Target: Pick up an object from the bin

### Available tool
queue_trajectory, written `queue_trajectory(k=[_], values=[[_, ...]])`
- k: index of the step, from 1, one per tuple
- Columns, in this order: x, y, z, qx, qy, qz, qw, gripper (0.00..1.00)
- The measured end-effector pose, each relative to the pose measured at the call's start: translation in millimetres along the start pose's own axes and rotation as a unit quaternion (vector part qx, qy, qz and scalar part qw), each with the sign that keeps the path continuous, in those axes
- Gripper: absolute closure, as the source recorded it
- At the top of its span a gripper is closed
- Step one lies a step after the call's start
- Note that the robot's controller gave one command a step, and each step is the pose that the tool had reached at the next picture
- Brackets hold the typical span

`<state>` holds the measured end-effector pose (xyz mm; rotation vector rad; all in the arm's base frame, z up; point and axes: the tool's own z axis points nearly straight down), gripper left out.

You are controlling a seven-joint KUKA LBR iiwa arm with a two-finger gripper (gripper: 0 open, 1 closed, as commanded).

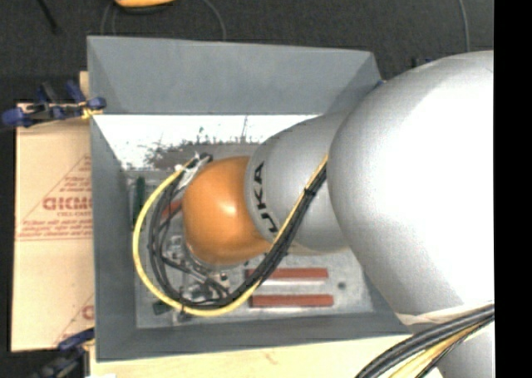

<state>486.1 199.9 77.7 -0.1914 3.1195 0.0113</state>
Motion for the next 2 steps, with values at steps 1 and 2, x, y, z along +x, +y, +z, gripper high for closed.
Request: queue_trajectory(k=[1, 2], values=[[6.1, 0, -17, 0.003, 0.0061, -0.023, 0.9997, 0.00], [6.8, -22, 0, -0.001, -0.0076, -0.101, 0.9949, 0.00]])
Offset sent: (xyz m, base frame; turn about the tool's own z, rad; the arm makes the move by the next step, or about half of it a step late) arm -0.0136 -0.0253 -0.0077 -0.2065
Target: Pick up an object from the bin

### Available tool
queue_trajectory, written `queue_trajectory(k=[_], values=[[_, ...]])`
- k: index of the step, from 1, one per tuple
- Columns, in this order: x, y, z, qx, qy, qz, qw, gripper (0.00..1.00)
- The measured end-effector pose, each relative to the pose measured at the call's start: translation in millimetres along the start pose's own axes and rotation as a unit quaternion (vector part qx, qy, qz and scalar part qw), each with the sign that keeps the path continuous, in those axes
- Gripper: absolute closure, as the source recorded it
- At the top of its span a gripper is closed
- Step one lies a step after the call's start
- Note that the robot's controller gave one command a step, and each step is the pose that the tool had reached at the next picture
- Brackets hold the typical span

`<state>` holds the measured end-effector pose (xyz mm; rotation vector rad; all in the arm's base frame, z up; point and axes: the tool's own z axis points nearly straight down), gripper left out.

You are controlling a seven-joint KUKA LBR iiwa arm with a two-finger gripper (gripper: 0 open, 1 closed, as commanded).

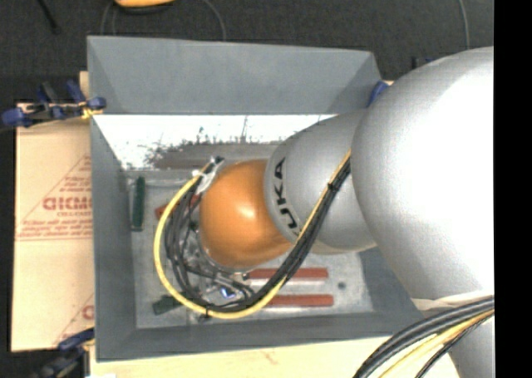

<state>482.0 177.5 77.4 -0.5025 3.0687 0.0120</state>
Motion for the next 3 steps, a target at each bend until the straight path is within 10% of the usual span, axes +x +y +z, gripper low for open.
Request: queue_trajectory(k=[1, 3], values=[[-22.5, 12.7, 0.4, -0.001, 0.0255, -0.166, 0.9857, 1.00], [-21.5, 12.4, -2.7, -0.002, 0.0251, -0.166, 0.9858, 1.00]])
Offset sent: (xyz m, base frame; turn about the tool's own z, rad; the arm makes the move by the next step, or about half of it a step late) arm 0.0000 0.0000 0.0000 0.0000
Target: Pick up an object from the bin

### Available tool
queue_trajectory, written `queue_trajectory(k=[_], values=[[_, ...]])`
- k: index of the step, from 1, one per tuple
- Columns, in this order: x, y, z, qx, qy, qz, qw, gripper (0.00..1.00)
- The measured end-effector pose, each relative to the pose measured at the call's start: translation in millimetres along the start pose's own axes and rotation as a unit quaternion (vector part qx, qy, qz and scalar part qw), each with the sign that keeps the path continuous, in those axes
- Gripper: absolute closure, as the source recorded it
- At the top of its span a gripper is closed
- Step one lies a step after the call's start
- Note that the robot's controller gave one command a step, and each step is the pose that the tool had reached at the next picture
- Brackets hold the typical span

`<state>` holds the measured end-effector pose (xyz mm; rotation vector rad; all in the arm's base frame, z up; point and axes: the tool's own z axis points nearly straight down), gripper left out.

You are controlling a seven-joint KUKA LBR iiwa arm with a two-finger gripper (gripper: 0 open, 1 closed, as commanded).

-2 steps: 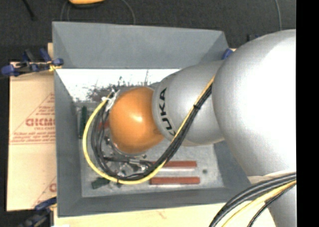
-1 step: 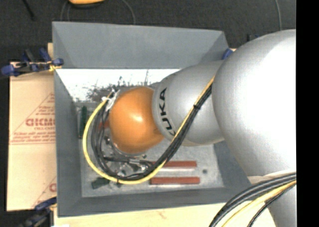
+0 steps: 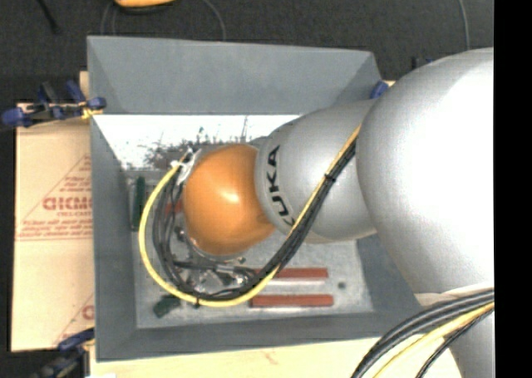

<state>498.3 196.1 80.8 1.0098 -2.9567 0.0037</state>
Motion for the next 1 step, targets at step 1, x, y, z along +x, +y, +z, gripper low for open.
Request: queue_trajectory(k=[1], values=[[-0.2, -0.4, -10.5, 0.001, -0.0074, 0.001, 1.0000, 1.00]])
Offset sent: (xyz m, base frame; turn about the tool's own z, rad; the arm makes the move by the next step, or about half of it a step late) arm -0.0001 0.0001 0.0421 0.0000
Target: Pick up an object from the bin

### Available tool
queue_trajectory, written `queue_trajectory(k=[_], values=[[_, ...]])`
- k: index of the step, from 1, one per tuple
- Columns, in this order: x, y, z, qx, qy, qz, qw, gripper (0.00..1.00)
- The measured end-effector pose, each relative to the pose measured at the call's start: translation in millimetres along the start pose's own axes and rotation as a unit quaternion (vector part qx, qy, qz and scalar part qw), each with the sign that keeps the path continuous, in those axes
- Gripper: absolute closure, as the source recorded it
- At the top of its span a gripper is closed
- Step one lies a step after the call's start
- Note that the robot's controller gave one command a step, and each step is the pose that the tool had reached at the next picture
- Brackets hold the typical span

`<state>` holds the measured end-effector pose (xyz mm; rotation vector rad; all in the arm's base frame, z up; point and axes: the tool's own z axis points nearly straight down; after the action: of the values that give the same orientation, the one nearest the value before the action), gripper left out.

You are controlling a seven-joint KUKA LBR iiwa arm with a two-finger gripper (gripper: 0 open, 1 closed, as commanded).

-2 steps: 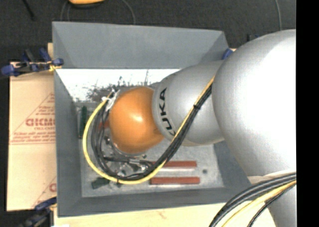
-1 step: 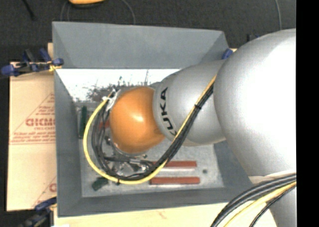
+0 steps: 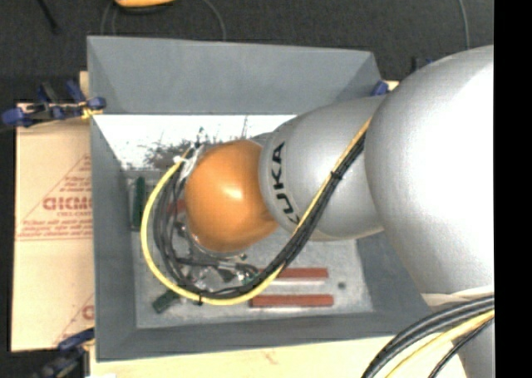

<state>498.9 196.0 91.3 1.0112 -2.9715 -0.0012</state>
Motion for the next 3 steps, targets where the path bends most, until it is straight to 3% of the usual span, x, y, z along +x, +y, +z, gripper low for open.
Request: queue_trajectory(k=[3], values=[[-0.5, -1, -32, 0.001, -0.0020, 0.001, 1.0000, 1.00]])
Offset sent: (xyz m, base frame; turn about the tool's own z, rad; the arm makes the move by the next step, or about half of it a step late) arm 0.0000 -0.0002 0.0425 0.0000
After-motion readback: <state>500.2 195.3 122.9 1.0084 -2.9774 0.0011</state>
